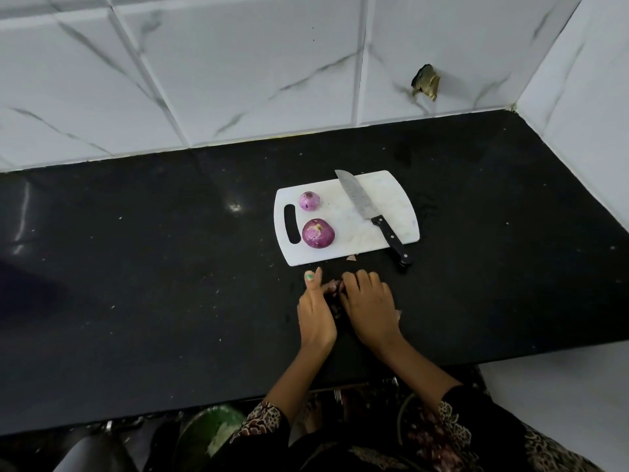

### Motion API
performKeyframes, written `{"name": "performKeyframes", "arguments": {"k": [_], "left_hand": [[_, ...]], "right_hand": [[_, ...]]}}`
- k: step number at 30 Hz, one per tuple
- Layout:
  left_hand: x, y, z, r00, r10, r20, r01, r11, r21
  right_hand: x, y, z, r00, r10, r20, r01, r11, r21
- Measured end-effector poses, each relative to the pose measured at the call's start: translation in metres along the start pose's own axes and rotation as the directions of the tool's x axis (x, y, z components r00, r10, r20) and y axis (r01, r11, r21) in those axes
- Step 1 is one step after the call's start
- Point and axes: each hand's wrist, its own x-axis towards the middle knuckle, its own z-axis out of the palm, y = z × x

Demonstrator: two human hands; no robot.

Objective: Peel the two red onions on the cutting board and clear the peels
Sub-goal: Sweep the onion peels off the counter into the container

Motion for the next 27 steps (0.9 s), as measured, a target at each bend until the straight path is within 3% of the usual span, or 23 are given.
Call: {"name": "performKeyframes", "arguments": {"k": [5, 11, 14, 16, 20, 23, 27], "left_hand": [[0.004, 0.007, 0.005, 0.990, -0.088, -0.107, 0.070, 0.985, -0.159], [0.011, 0.011, 0.001, 0.988, -0.140, -0.068, 0.126, 0.975, -0.181], [0.012, 0.018, 0.000, 0.980, -0.193, -0.040, 0.181, 0.961, -0.210], [0.013, 0.023, 0.001, 0.974, -0.228, -0.012, 0.218, 0.942, -0.254], [0.016, 0.036, 0.006, 0.941, -0.320, 0.107, 0.337, 0.868, -0.365], [0.017, 0.043, 0.016, 0.880, -0.388, 0.273, 0.471, 0.786, -0.401], [0.022, 0.051, 0.022, 0.806, -0.424, 0.412, 0.589, 0.641, -0.492]], "right_hand": [[0.005, 0.000, -0.003, 0.999, -0.006, 0.041, 0.008, 0.999, -0.047], [0.024, 0.011, -0.010, 0.972, -0.097, 0.212, 0.104, 0.994, -0.026], [0.032, 0.016, -0.012, 0.947, -0.005, 0.322, -0.057, 0.982, 0.181], [0.033, 0.018, -0.014, 0.952, 0.097, 0.292, -0.206, 0.906, 0.370], [0.033, 0.005, -0.030, 0.964, 0.161, 0.210, -0.261, 0.711, 0.653], [0.037, -0.012, -0.044, 0.967, 0.174, 0.184, -0.252, 0.618, 0.745], [0.037, -0.023, -0.049, 0.967, 0.150, 0.205, -0.254, 0.603, 0.756]]}}
